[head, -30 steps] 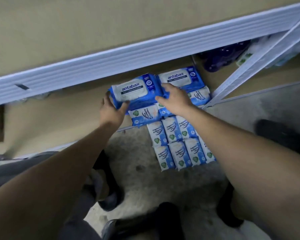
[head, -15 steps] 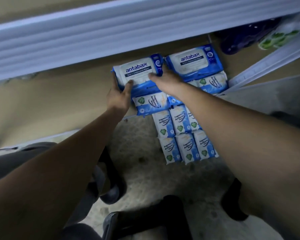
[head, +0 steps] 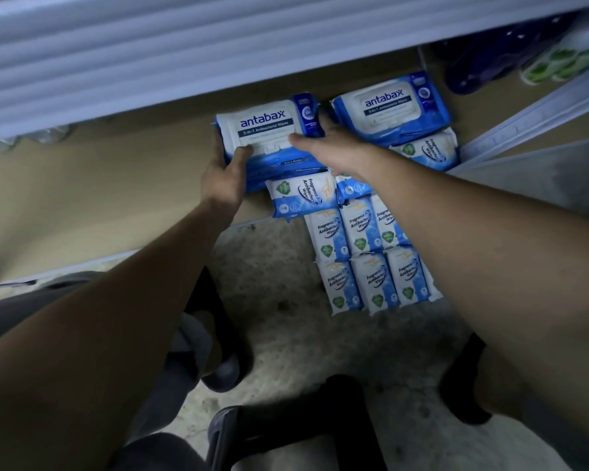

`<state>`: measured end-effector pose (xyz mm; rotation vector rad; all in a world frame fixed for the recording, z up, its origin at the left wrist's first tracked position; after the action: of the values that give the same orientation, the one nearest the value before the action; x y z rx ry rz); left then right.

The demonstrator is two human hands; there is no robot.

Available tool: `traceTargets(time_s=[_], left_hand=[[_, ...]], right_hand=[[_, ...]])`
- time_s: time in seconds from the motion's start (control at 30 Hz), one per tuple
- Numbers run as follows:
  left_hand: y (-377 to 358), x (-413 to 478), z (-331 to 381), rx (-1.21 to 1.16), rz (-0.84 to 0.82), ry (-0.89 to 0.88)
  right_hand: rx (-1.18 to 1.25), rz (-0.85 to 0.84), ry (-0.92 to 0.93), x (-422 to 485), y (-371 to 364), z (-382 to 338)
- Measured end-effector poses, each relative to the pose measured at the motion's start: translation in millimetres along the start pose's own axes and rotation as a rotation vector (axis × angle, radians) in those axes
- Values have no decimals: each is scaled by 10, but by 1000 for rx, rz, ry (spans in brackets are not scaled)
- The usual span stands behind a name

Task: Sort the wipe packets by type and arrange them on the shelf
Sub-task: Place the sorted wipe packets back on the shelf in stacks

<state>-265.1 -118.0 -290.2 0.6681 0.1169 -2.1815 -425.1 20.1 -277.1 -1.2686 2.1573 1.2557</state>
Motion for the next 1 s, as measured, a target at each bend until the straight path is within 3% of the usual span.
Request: traceTargets(time_s=[0.3,0.63,1.0], left_hand=[[-35,13,24,-103,-23,79],[64,-210,329,-188,0,100],[-22,-1208,854,-137,-69,56]], right_hand=[[124,-18,-8,14,-26,-20],[181,126,112,-250,73,-199],[283,353,122,-1657,463,-95]])
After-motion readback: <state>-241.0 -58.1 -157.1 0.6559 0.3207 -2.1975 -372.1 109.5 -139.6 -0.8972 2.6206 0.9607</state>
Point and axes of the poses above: each hand's wrist, its own x-axis towards the middle knuckle, its own y-axis out of the back of the hand, z = x × y, the point moved 9 cm from there along x, towards the middle knuckle, and after that the axes turned 10 degrees about -x, right-handed, at the moved point
